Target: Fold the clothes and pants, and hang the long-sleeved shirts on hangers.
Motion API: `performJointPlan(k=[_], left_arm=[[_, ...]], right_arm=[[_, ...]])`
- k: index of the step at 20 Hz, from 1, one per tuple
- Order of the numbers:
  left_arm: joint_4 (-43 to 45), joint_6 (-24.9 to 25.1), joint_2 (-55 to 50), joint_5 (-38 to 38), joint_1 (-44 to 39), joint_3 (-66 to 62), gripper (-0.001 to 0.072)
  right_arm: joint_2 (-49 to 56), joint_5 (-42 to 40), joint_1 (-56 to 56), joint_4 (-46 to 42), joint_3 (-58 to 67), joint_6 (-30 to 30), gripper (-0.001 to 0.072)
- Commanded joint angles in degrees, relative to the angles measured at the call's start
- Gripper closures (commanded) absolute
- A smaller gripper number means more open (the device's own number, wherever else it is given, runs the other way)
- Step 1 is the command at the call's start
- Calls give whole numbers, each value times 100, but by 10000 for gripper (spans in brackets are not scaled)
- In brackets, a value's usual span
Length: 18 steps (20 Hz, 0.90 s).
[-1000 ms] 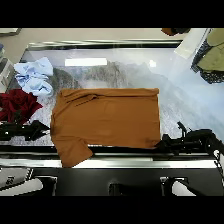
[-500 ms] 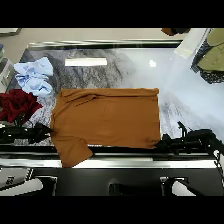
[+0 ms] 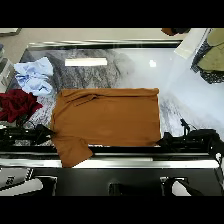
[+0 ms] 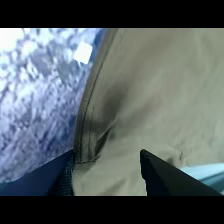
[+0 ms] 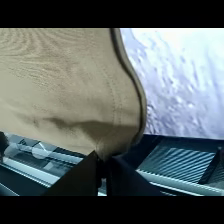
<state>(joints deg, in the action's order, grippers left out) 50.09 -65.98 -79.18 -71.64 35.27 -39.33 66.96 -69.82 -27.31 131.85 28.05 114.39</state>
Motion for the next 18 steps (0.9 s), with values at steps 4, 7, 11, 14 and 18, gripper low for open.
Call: performJointPlan(k=[4,7,11,14,18], left_arm=[[17,0,-15,256,0,319,337],[-328,79,-11,348,0,315,637],[-837,321,0,422,-146,111,690],[-837,319,22,426,-610,-472,691],[-831,55,181,549,-1340,-2057,692]], right_arm=[[-66,-15,2,63,2,-20,681],[-66,-50,2,306,4,116,681],[-66,-2,157,1237,205,791,682],[-66,442,922,1156,1016,739,683],[-63,1582,1742,595,2920,-33,684]])
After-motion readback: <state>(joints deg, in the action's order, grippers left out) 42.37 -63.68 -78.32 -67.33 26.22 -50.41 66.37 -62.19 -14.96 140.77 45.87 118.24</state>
